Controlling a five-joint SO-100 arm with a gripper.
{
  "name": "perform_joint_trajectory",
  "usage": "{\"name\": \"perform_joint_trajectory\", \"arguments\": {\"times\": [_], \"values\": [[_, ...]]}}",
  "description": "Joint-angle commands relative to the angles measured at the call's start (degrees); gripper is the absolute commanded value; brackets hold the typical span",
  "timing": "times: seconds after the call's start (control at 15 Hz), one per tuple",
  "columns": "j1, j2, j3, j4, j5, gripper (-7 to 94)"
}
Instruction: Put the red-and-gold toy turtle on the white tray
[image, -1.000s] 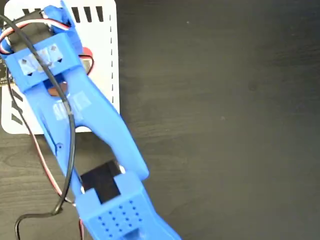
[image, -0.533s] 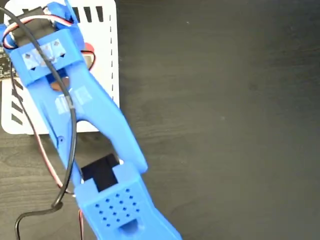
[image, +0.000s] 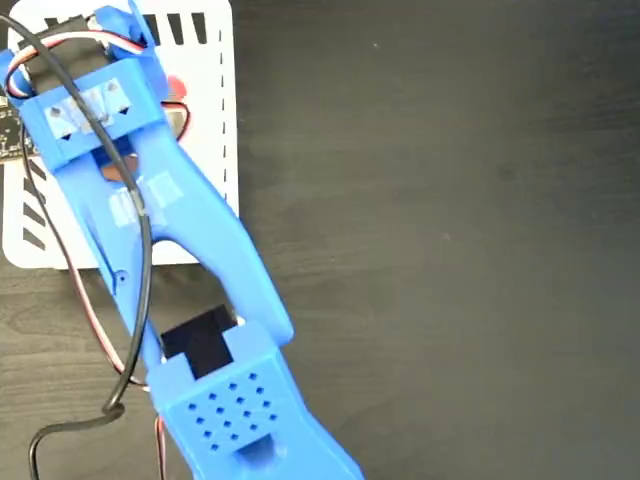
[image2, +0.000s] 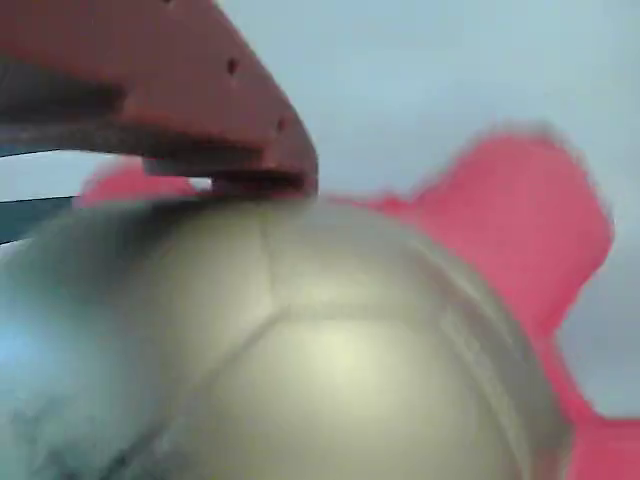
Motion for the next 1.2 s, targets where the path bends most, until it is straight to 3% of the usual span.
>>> {"name": "perform_joint_trajectory", "arguments": {"times": [0.0, 0.27, 0.4, 0.67, 0.73, 0.93, 1.13], "values": [[0.0, 3.34, -2.29, 0.53, 0.09, 62], [0.0, 3.43, -2.11, 0.62, 0.09, 61], [0.09, 3.52, -2.11, 0.62, 0.18, 55], [-0.18, 10.9, 1.41, -2.55, 0.09, 5], [0.26, 14.06, 4.83, -6.06, -0.18, 0], [1.76, 27.6, 16.7, -14.59, -1.41, 0], [6.86, 47.81, 33.57, -28.39, -7.91, 0]]}}
